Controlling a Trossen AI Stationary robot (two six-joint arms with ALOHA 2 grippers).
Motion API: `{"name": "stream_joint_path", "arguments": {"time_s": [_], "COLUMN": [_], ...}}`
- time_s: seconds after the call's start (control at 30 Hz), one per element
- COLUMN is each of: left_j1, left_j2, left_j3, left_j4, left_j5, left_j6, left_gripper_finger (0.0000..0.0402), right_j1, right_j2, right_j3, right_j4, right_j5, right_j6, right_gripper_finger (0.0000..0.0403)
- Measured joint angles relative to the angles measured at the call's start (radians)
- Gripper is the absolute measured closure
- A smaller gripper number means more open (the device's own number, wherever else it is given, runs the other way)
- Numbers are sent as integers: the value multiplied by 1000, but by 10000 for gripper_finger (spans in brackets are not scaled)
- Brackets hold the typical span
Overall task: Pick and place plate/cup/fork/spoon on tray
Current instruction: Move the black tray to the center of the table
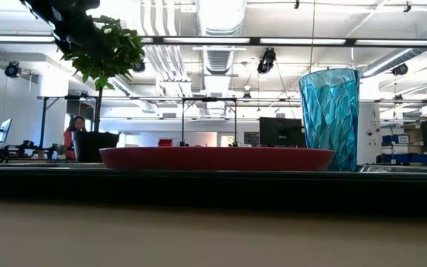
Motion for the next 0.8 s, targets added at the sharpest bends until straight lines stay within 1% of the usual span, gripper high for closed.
{"name": "stream_joint_path", "arguments": {"time_s": [0.07, 0.17, 0.23, 0.33, 0.47, 0.8], "left_j1": [0, -1, -1, -1, -2, -2], "left_j2": [-12, -21, -25, -32, -41, -51], "left_j3": [-4, -1, -1, -1, -1, -2], "left_j4": [2, 3, 8, 10, 10, -14], "left_j5": [1, 1, 1, 2, 5, 5], "left_j6": [-1, -1, -1, 1, 1, 2], "left_gripper_finger": [402, 402, 402, 402, 402, 402], "right_j1": [20, 65, 86, 102, 125, 198], "right_j2": [34, 108, 164, 223, 271, 369], "right_j3": [0, 0, 0, -2, -1, -1], "right_j4": [8, 21, 20, -26, -58, 19], "right_j5": [-68, -138, -174, -209, -208, -208], "right_j6": [-37, -125, -153, -169, -118, -126], "right_gripper_finger": [381, 381, 381, 381, 381, 381]}}
